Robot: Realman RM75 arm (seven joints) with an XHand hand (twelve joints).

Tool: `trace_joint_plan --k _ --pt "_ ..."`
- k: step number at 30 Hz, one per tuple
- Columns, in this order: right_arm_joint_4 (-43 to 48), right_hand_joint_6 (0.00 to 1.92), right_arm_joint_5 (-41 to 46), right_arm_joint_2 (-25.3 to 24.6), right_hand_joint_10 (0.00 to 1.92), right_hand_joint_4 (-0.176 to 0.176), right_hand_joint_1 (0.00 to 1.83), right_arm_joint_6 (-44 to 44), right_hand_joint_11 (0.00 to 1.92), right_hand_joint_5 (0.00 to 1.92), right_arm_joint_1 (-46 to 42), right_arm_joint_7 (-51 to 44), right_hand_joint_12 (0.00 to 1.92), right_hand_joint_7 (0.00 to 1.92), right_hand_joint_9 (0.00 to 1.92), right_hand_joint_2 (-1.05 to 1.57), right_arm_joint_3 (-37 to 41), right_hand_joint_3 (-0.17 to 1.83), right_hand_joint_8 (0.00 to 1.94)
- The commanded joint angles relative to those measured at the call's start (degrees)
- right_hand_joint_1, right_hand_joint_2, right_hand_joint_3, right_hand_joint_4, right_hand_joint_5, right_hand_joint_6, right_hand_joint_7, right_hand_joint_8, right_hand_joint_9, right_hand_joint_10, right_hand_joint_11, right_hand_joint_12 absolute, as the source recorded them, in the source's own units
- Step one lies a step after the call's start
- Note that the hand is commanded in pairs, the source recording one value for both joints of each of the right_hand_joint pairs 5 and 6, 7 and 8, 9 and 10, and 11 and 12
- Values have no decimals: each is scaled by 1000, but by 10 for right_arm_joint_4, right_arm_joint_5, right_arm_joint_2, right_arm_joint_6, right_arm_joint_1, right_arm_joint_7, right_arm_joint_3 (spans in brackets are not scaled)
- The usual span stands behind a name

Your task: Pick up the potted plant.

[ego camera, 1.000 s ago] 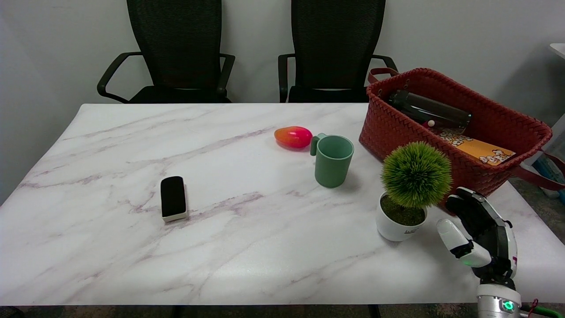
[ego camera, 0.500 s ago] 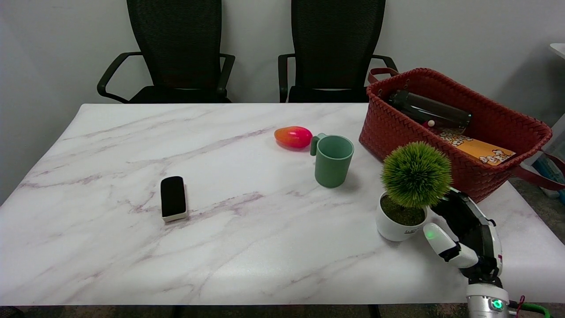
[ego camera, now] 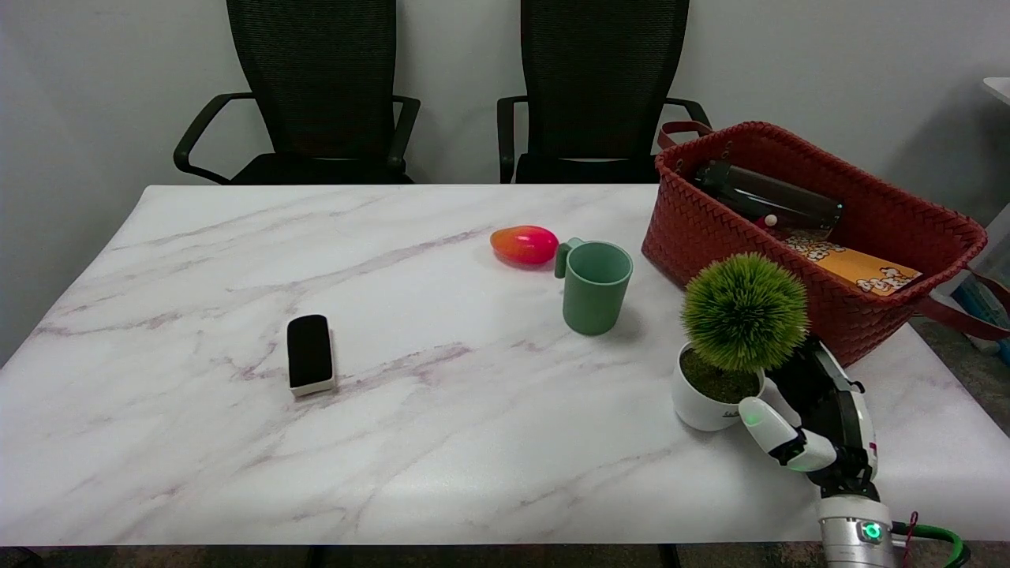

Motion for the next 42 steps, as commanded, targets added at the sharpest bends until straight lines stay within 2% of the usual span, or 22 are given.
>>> trace_joint_plan --k 1,42 --pt "-4 375 -29 5 594 0 1070 -11 576 375 9 1 576 662 594 -106 -1 907 662" --pt "-11 281 -84 38 516 0 1172 -93 495 281 63 1 495 598 516 -253 1 718 598"
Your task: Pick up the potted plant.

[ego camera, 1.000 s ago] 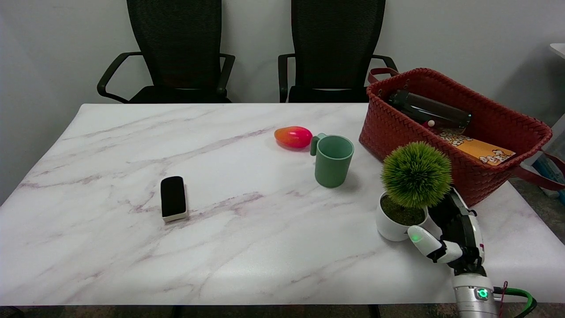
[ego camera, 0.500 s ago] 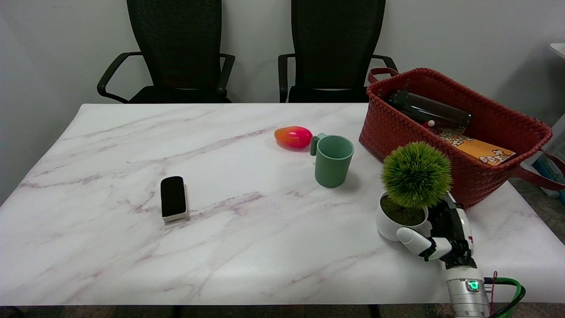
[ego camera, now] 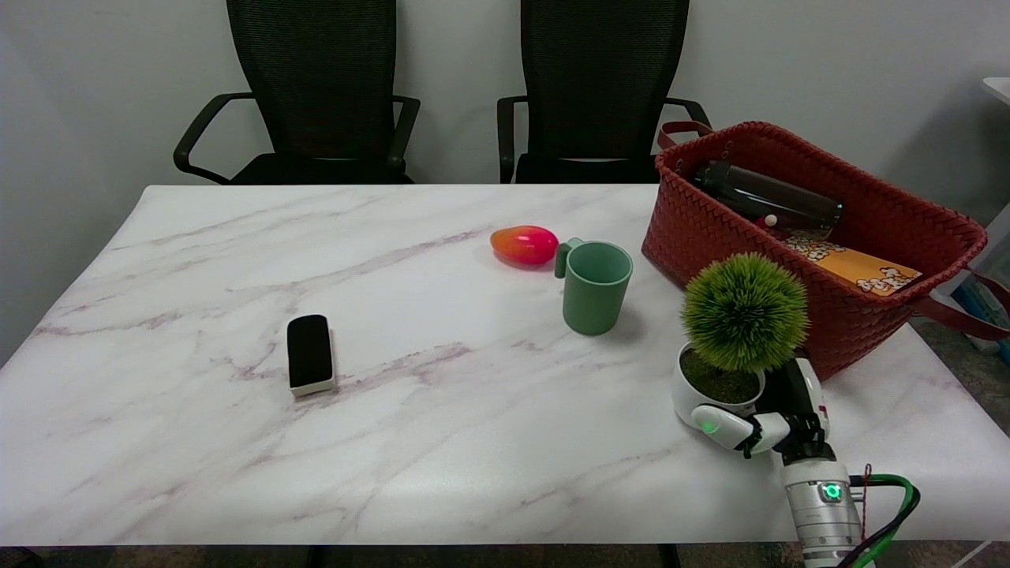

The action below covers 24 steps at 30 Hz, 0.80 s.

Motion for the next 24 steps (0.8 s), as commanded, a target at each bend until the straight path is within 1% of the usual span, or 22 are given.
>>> trace_joint_plan --k 1,18,24 --pt "-4 281 -13 12 516 0 1174 -28 494 281 21 1 494 598 516 -252 1 715 598" --pt "-10 256 -13 12 481 0 1223 -31 473 256 21 1 473 578 481 -207 1 664 578" --pt "-13 238 -13 12 458 0 1225 -27 470 238 20 6 470 562 458 -209 1 692 562"
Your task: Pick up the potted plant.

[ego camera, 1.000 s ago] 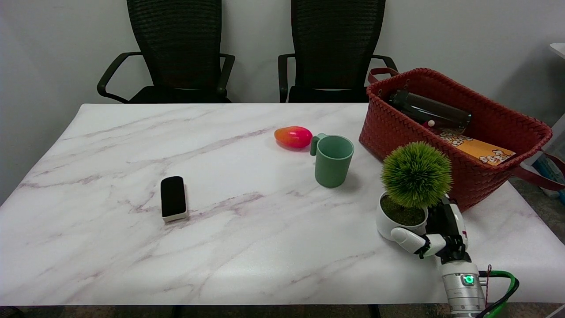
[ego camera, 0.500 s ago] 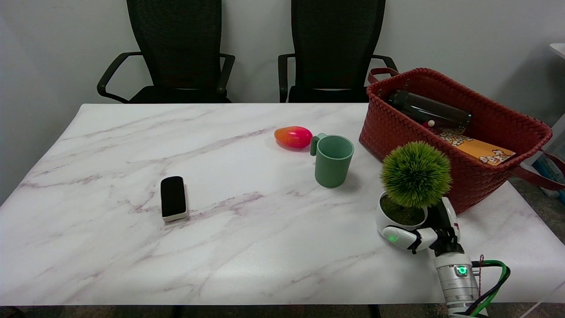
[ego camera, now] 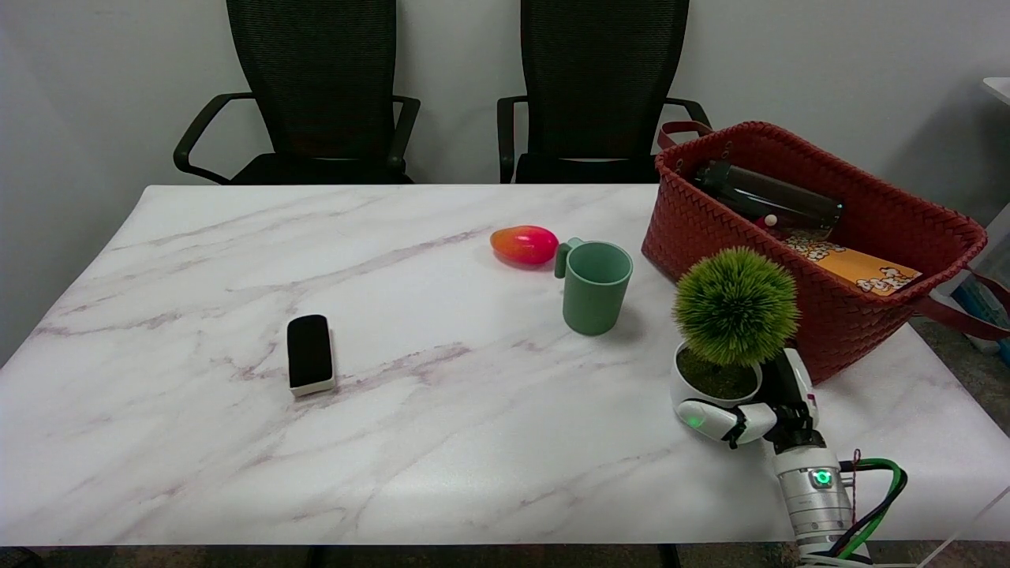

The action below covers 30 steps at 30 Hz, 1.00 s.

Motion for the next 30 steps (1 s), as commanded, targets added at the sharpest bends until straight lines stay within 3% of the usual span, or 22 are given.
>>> trace_joint_plan --k 1,30 --pt "-6 235 -2 2 455 0 1225 0 470 235 1 5 470 559 455 -211 -1 700 559" --pt "-11 153 -2 4 418 0 1198 44 447 153 -23 11 447 511 418 -277 2 817 511"
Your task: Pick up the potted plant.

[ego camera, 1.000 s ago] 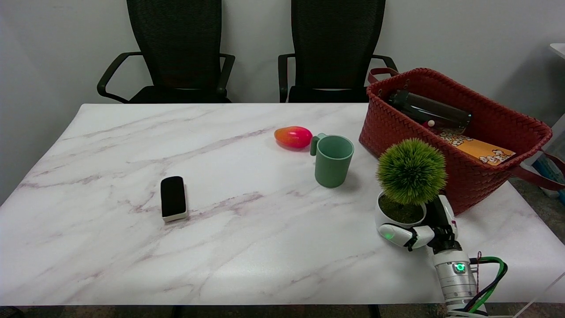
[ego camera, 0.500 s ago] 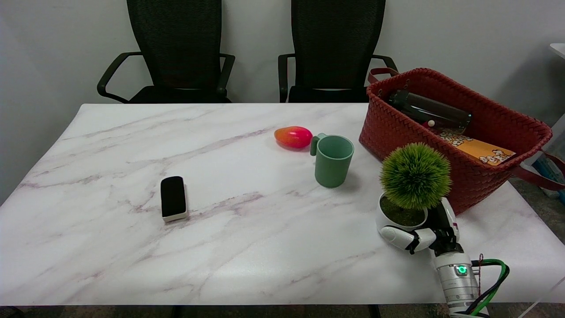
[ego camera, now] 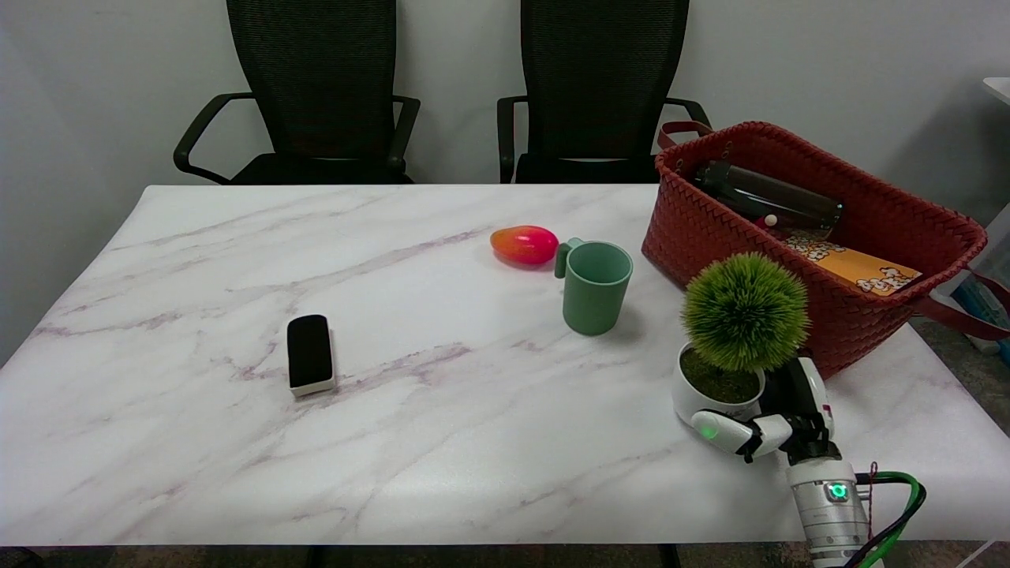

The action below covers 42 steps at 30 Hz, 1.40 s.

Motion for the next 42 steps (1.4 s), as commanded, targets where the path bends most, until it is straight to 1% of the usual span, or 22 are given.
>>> trace_joint_plan --k 1,13,29,42 --pt "-2 151 -1 2 417 0 1198 15 445 151 -7 2 445 510 417 -278 1 817 510" --pt "-5 137 -4 -1 413 0 1195 45 429 137 -12 -3 429 492 413 -280 0 819 492" --pt "-20 115 -15 3 406 0 1188 44 408 115 -4 3 408 477 406 -282 0 817 477" --pt "-39 105 -15 9 404 0 1187 34 403 105 8 28 403 470 404 -291 0 821 470"
